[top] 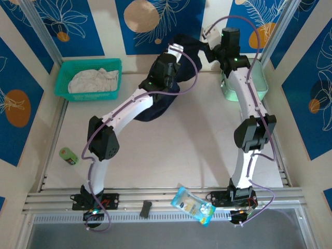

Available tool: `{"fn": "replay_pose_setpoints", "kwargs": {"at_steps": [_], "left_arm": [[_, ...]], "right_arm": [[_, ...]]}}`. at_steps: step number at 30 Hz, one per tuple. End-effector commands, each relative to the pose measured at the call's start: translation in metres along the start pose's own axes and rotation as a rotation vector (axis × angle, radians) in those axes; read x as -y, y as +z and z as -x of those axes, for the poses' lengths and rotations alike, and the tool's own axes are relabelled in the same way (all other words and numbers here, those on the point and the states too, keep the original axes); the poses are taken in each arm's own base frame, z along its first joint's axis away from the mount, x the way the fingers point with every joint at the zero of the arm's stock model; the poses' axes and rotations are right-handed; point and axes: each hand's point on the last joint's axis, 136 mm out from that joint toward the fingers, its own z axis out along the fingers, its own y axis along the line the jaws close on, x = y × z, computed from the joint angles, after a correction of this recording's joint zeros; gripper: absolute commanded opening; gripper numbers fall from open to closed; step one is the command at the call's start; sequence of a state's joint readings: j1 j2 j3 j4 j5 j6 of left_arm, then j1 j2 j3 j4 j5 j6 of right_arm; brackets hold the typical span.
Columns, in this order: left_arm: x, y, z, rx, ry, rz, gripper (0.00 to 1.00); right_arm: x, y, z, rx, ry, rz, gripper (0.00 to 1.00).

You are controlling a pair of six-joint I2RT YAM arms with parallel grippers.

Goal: Fold and stack the t-shirts

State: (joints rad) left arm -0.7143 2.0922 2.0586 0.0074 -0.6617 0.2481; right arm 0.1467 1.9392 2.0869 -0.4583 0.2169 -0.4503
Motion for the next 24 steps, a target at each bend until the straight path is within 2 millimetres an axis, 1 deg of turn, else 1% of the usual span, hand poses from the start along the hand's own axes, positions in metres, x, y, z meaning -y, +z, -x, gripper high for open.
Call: {"fn": "replay_pose_setpoints", "kwargs": {"at_steps": [1,3,4,5,7,8,10,11,12,13,14,15,16,18,19,21,22,24], "left_arm": [[-0.032,-0.035,0.036,0.122,-0.029,0.100,0.00],[-0.024,-0.049,0.013,0.119,-0.002,0.107,0.00],[-0.018,-0.057,-0.003,0.110,0.012,0.107,0.00],[-0.011,-0.065,-0.018,0.100,0.023,0.105,0.00],[0.004,-0.082,-0.056,0.067,0.042,0.116,0.00],[0.011,-0.090,-0.071,0.052,0.050,0.127,0.00],[0.026,-0.110,-0.108,0.022,0.079,0.164,0.00],[0.030,-0.120,-0.119,0.020,0.091,0.187,0.00],[0.034,-0.134,-0.128,0.028,0.099,0.230,0.00],[0.036,-0.149,-0.134,0.041,0.112,0.277,0.00],[0.037,-0.161,-0.136,0.055,0.122,0.320,0.02],[0.040,-0.174,-0.135,0.058,0.143,0.356,0.10],[0.046,-0.176,-0.137,0.026,0.204,0.371,0.13],[0.048,-0.179,-0.141,-0.058,0.275,0.426,0.15],[0.047,-0.182,-0.140,-0.083,0.291,0.440,0.21],[0.044,-0.190,-0.136,-0.095,0.305,0.440,0.29],[0.038,-0.195,-0.132,-0.095,0.293,0.441,0.33],[0.026,-0.202,-0.123,-0.090,0.269,0.443,0.38]], "right_arm": [[-0.006,-0.040,-0.010,-0.012,0.025,-0.044,0.00],[-0.029,-0.053,-0.033,-0.027,0.026,-0.022,0.00],[-0.047,-0.056,-0.053,-0.052,0.032,0.003,0.00],[-0.061,-0.062,-0.067,-0.067,0.042,0.021,0.00],[-0.096,-0.073,-0.103,-0.125,0.075,0.073,0.00],[-0.111,-0.077,-0.118,-0.153,0.095,0.094,0.00],[-0.151,-0.089,-0.152,-0.219,0.128,0.152,0.00],[-0.170,-0.095,-0.164,-0.244,0.136,0.182,0.00],[-0.191,-0.104,-0.177,-0.269,0.140,0.216,0.00],[-0.211,-0.113,-0.188,-0.291,0.138,0.246,0.00],[-0.228,-0.121,-0.195,-0.306,0.137,0.274,0.00],[-0.245,-0.132,-0.201,-0.321,0.141,0.308,0.00],[-0.260,-0.144,-0.206,-0.336,0.144,0.341,0.00],[-0.284,-0.164,-0.213,-0.356,0.149,0.398,0.00],[-0.293,-0.173,-0.217,-0.367,0.152,0.417,0.00],[-0.301,-0.184,-0.225,-0.398,0.170,0.428,0.00],[-0.303,-0.188,-0.231,-0.420,0.186,0.427,0.00],[-0.301,-0.191,-0.234,-0.444,0.196,0.409,0.00]]}}
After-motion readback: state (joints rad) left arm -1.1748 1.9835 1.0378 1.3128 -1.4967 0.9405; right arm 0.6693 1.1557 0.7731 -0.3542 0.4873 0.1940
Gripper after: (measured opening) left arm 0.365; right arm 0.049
